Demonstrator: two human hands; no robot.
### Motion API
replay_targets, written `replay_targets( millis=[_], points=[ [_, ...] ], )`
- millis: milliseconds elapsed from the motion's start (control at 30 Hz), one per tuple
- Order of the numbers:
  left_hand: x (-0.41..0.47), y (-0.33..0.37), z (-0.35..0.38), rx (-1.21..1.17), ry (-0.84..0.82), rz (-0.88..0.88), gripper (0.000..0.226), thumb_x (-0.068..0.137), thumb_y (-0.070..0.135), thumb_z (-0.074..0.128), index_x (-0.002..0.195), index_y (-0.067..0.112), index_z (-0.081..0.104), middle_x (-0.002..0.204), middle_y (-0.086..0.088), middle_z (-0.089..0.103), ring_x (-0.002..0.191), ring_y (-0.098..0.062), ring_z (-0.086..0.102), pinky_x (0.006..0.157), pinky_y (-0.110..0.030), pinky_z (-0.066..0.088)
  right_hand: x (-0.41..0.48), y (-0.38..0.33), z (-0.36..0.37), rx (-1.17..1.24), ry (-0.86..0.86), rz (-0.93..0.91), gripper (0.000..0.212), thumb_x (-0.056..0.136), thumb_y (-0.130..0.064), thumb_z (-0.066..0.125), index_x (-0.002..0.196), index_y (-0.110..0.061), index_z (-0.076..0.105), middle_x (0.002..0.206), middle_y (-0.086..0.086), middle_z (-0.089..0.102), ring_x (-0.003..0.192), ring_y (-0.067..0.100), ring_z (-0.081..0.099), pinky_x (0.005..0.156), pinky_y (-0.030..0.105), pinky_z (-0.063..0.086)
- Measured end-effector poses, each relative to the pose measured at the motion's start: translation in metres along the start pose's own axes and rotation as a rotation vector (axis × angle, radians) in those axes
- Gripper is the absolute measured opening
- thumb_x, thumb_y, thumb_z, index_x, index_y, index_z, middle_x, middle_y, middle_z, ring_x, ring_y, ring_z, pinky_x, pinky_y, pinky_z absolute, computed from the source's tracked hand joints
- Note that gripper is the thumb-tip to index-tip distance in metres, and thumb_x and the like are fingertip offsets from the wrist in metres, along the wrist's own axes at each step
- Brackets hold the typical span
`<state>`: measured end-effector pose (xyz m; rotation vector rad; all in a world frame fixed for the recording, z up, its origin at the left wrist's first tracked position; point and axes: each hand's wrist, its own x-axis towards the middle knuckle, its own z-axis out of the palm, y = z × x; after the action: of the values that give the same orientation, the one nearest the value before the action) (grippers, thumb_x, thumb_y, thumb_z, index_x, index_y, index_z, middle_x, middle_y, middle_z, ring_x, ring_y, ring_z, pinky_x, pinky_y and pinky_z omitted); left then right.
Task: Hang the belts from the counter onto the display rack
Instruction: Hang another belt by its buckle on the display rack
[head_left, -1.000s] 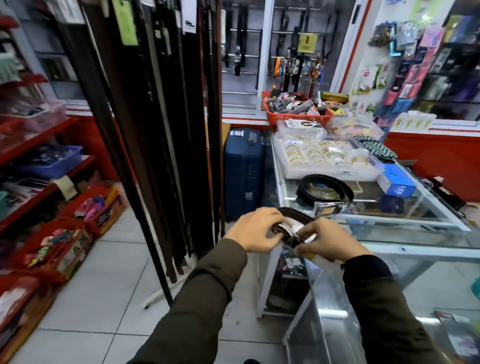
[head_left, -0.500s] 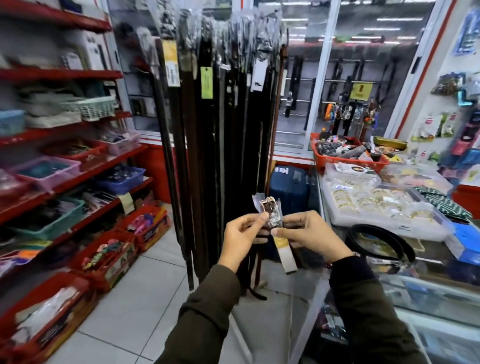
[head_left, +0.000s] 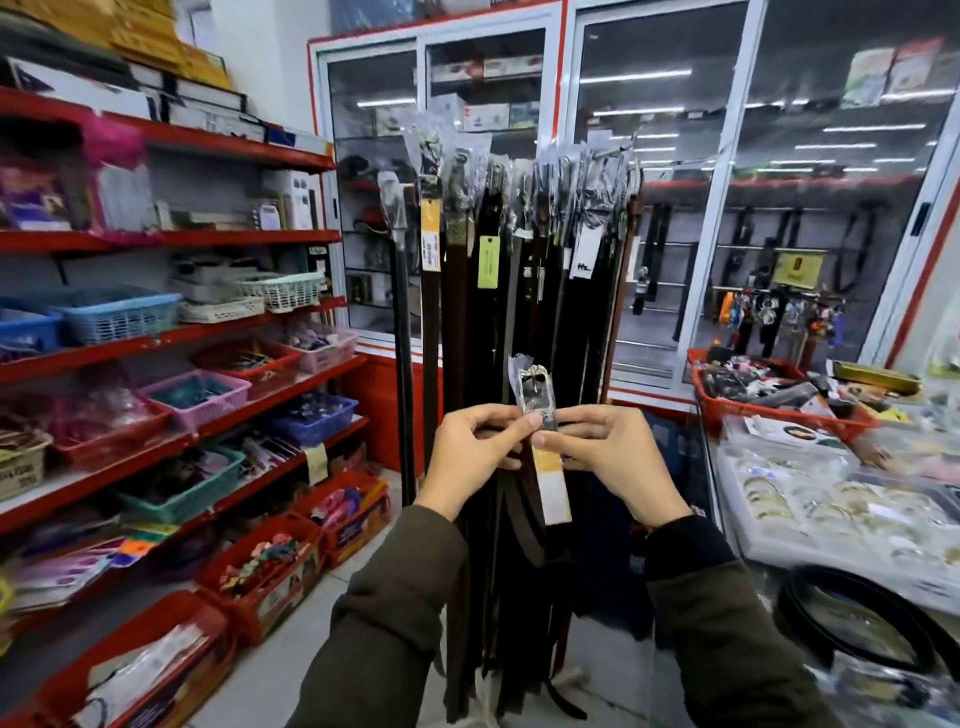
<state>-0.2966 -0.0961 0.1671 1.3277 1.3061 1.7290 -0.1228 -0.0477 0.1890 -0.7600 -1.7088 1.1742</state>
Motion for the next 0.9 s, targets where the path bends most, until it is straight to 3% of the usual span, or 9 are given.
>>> replay_targets(
  millis=[167,267,467,600,700,833,900],
  points=[
    [0.012,0.025,-0.002,-0.156,0.046,0.115,0.014,0.087,0.016,0.078,0.101,0.012,0.076,0.091,-0.004,0.079,0.087,-0.016,0.077,0.071,-0.030,0.063,0.022,-0.017,0.009,0.112,-0.050,-0.101,0.033,0.085,-0.002,0.076,0.117,-0.005,0.073,0.093,0.006,0.081,0.088,0.012,0.079,0.073,0.021,0.063],
    [0.017,0.039,-0.003,-0.276,0.093,0.136,0.016,0.089,0.009,0.075,0.105,0.011,0.076,0.094,-0.009,0.080,0.090,-0.017,0.078,0.073,-0.028,0.063,0.036,-0.028,0.018,0.172,-0.016,-0.155,0.035,0.085,-0.001,0.076,0.120,0.001,0.071,0.102,0.017,0.079,0.095,0.021,0.078,0.077,0.025,0.064],
    [0.041,0.057,-0.030,-0.332,0.084,0.130,0.032,0.090,0.005,0.072,0.122,0.005,0.071,0.114,-0.014,0.077,0.110,-0.024,0.074,0.091,-0.032,0.061,0.068,-0.043,0.044,0.316,0.004,-0.200,0.030,0.084,0.002,0.076,0.114,0.004,0.073,0.101,0.019,0.079,0.094,0.025,0.079,0.077,0.028,0.064],
    [0.062,0.082,-0.041,-0.334,0.126,0.214,0.030,0.092,0.006,0.071,0.123,0.006,0.071,0.113,-0.011,0.078,0.108,-0.021,0.074,0.087,-0.026,0.061,0.096,-0.066,0.059,0.410,0.037,-0.207,0.026,0.081,0.003,0.078,0.107,0.005,0.073,0.096,0.016,0.079,0.085,0.022,0.079,0.073,0.027,0.065],
    [0.083,0.104,-0.047,-0.381,0.226,0.252,0.033,0.091,0.004,0.072,0.124,0.000,0.069,0.114,-0.018,0.076,0.106,-0.027,0.074,0.084,-0.026,0.062,0.119,-0.092,0.074,0.385,0.062,-0.261,0.031,0.085,-0.001,0.077,0.114,0.006,0.072,0.104,0.021,0.077,0.097,0.027,0.077,0.079,0.029,0.065],
    [0.110,0.134,-0.056,-0.455,0.302,0.294,0.030,0.091,0.005,0.073,0.120,0.002,0.070,0.113,-0.016,0.076,0.097,-0.021,0.075,0.075,-0.023,0.062,0.153,-0.125,0.092,0.268,0.139,-0.378,0.026,0.087,-0.010,0.076,0.112,-0.004,0.076,0.105,0.017,0.079,0.100,0.028,0.077,0.089,0.042,0.063],
    [0.124,0.146,-0.059,-0.467,0.314,0.303,0.026,0.093,0.006,0.070,0.119,0.006,0.070,0.115,-0.017,0.074,0.089,-0.016,0.075,0.069,-0.021,0.061,0.167,-0.140,0.099,0.279,0.153,-0.373,0.025,0.086,-0.010,0.078,0.110,-0.003,0.077,0.103,0.018,0.079,0.097,0.029,0.077,0.084,0.046,0.064]
  ],
)
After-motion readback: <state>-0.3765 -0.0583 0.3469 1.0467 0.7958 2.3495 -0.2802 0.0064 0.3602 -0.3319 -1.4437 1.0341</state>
